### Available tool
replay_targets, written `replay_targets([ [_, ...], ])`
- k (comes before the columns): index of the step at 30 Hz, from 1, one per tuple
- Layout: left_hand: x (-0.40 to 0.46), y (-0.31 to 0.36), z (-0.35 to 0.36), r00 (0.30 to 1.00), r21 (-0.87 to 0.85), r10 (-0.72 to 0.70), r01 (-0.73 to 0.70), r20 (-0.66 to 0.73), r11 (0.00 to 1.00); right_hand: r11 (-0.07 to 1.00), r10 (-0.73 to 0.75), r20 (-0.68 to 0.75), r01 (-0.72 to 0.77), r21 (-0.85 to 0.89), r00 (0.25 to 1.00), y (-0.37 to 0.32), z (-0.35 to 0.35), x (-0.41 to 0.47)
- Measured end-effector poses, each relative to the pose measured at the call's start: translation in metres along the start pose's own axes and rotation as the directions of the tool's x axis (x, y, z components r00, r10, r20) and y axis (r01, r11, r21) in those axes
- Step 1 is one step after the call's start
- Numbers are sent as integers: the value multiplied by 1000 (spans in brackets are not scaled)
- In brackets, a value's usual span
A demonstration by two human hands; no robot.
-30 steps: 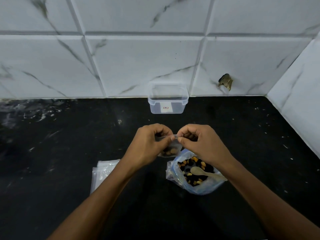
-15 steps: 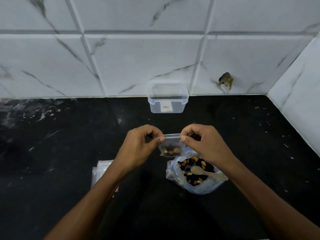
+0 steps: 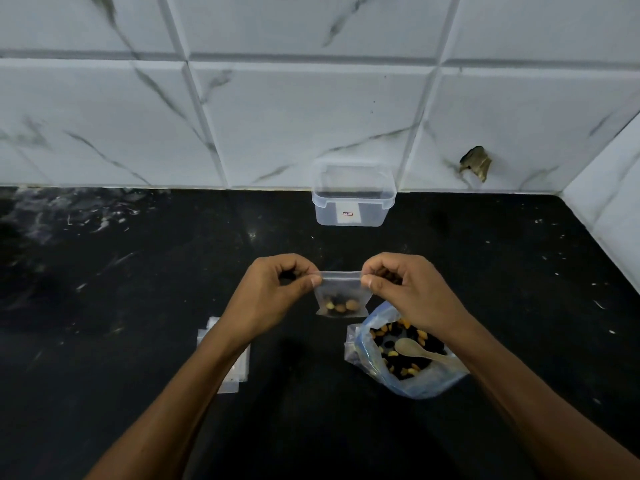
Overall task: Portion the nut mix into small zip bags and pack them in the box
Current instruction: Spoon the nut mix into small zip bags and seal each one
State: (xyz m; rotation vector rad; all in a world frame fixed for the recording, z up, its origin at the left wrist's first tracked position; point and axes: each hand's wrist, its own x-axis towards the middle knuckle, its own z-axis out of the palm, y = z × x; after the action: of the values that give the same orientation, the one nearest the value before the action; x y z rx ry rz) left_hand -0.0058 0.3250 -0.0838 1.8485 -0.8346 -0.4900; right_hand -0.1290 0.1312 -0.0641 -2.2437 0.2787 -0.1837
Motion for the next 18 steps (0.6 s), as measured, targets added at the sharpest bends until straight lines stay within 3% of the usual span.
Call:
replay_targets([
  [4, 4, -8, -1, 998, 33, -12, 14, -59, 999, 996, 59, 33, -61, 63, 998, 0, 9, 14],
  [7, 14, -19, -5, 994, -28, -67, 64, -92, 998, 950, 174, 99, -194, 245, 980, -1, 19, 32],
  [11, 39, -36, -10, 951, -300, -293, 253, -96, 920, 774, 373, 180, -412, 481, 910, 5, 46, 72],
  [14, 64, -55, -14, 887, -437, -453, 372, -94, 819, 718, 472, 170, -490, 495, 865, 17, 71, 111],
  [18, 94, -85, -19, 829, -416, -535, 433, -165, 800, 684, 531, 193, -552, 477, 825, 34, 99, 153],
])
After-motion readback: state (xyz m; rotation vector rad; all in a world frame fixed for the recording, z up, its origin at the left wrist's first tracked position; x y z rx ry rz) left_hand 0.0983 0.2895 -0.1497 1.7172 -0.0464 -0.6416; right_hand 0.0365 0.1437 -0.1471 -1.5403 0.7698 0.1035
